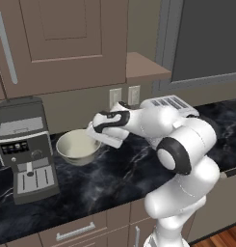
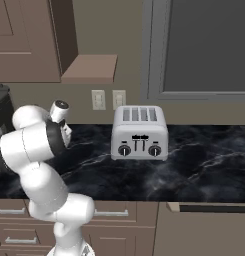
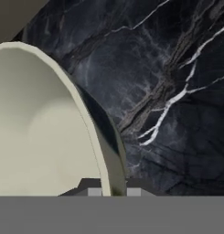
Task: Pick the cup and bowl from the counter and place them on the counter next to the sink.
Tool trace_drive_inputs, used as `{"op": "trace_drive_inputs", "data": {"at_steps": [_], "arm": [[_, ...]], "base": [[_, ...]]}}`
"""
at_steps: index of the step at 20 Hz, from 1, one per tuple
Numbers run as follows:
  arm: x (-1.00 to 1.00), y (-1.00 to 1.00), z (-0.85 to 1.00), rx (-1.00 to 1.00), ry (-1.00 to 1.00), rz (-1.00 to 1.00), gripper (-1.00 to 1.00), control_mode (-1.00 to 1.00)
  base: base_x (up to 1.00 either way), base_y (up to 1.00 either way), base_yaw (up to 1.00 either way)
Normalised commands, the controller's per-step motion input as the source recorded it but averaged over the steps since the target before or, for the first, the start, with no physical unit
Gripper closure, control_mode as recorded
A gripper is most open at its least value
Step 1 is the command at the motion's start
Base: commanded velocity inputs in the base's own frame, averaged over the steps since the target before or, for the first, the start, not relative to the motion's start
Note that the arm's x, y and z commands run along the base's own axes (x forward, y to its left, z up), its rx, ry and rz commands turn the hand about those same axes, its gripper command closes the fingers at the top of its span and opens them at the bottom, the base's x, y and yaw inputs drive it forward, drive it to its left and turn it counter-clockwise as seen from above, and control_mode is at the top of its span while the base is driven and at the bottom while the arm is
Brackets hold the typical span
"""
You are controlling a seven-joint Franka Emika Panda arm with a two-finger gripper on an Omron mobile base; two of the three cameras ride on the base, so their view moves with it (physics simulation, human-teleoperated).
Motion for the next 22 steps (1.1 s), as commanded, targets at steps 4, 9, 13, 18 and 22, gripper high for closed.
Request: {"op": "trace_drive_inputs", "data": {"at_steps": [4,9,13,18,22], "arm": [[-0.53,-0.60,0.28,0.06,-0.04,0.00,1.00,-1.00],[-0.51,-0.50,0.49,0.09,0.01,0.00,1.00,-1.00],[-0.58,-0.28,0.57,0.08,0.12,0.00,1.00,-1.00],[-0.54,-0.40,0.33,0.01,0.16,0.00,1.00,-1.00],[-0.26,-0.59,0.03,0.00,0.07,0.00,1.00,-1.00]], "base": [[0.00,0.00,0.00],[0.00,0.00,0.00],[0.00,0.00,0.00],[0.00,0.00,0.00],[0.00,0.00,0.00]]}}
